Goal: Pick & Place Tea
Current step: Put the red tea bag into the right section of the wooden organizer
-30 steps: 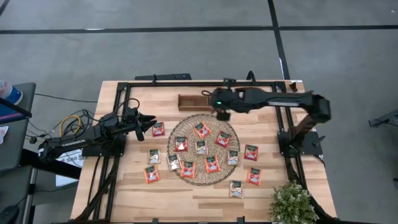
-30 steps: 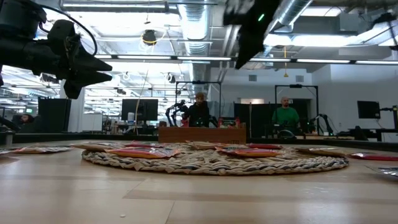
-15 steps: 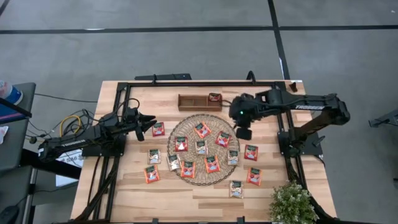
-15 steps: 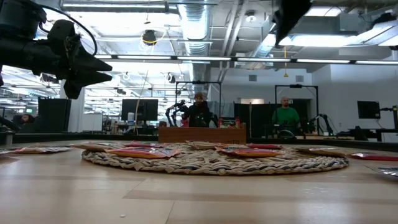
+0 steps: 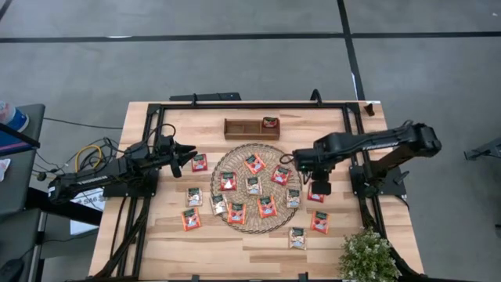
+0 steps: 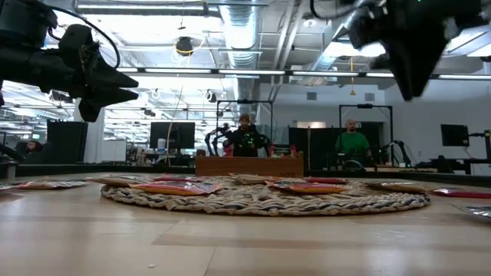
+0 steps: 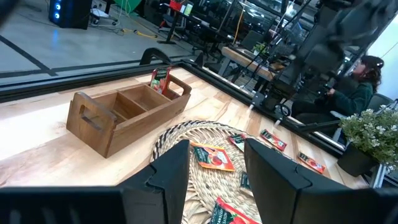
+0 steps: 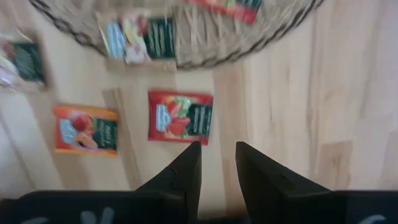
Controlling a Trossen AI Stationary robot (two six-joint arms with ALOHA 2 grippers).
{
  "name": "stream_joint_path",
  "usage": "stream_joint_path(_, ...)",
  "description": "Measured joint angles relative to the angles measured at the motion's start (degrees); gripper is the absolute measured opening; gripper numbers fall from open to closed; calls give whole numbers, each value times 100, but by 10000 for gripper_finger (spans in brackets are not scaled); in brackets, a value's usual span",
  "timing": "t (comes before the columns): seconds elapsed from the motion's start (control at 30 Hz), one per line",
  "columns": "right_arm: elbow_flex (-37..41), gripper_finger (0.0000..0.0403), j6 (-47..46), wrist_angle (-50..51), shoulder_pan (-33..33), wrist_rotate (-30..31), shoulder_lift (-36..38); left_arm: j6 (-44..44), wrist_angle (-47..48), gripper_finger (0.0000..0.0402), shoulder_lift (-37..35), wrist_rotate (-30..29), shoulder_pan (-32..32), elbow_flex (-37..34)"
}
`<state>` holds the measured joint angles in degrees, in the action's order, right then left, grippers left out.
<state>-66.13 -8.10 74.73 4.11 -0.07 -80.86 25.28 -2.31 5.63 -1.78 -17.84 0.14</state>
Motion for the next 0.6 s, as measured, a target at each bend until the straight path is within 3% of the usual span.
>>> stream_joint_path(0.33, 1254, 101, 107, -1164, -12, -149, 0, 77, 0, 146, 0, 0, 1, 0)
stream_joint_path(0.6, 2053, 177, 109, -1871, -88, -156, 0, 269, 0, 146, 0, 2, 0, 0)
